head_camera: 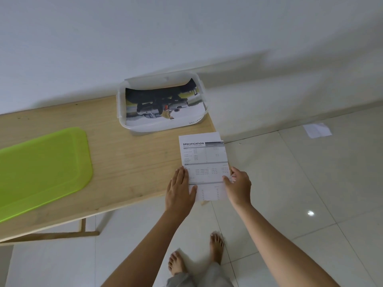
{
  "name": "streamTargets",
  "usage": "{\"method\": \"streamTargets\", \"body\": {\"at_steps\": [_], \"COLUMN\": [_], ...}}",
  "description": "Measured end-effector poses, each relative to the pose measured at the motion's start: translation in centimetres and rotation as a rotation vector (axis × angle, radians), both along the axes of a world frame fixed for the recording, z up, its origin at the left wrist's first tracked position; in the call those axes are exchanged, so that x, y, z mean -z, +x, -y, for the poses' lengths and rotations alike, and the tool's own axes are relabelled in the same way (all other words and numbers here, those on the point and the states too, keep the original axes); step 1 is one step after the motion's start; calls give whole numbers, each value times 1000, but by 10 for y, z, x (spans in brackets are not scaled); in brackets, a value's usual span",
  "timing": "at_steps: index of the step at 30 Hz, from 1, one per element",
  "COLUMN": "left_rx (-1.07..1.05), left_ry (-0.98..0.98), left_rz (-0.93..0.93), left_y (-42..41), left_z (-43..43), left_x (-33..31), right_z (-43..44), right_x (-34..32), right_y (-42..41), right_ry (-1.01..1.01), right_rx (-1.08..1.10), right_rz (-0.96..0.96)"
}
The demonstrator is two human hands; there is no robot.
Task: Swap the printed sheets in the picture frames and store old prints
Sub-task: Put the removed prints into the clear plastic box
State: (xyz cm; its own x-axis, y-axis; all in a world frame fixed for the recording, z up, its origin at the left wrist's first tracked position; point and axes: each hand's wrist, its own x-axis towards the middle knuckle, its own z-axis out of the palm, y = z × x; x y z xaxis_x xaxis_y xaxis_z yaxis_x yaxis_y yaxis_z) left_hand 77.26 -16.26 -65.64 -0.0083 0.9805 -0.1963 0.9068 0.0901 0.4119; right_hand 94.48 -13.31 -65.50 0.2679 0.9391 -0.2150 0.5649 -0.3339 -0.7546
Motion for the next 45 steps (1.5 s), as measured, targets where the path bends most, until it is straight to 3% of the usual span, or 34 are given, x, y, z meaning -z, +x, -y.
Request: {"method": "streamTargets", "body": {"at_steps": [8,19,32,35,41,45], "left_rx": [29,40,104,78,3,69], "left_ry": [-15,-4,11,33,78,229], "left_rz": [40,88,79,123,478,447], "left_y": [-3,19,16,17,29,22], "left_z": [-16,-14,-25,-39,-91,-117], "left_x": [4,6,3,-14,-91,-138], "right_z": [-25,-30,-37,-40,-48,-57], "right_x": [-5,-9,-20,-38,-91,-128], "right_y": [-1,16,27,26,18,13], "right_ry": [3,-15,16,88,295,384], "right_rx": [-16,103,187,157,91,-6], "right_rz": [2,-209,-281,-295,-351,-398]}}
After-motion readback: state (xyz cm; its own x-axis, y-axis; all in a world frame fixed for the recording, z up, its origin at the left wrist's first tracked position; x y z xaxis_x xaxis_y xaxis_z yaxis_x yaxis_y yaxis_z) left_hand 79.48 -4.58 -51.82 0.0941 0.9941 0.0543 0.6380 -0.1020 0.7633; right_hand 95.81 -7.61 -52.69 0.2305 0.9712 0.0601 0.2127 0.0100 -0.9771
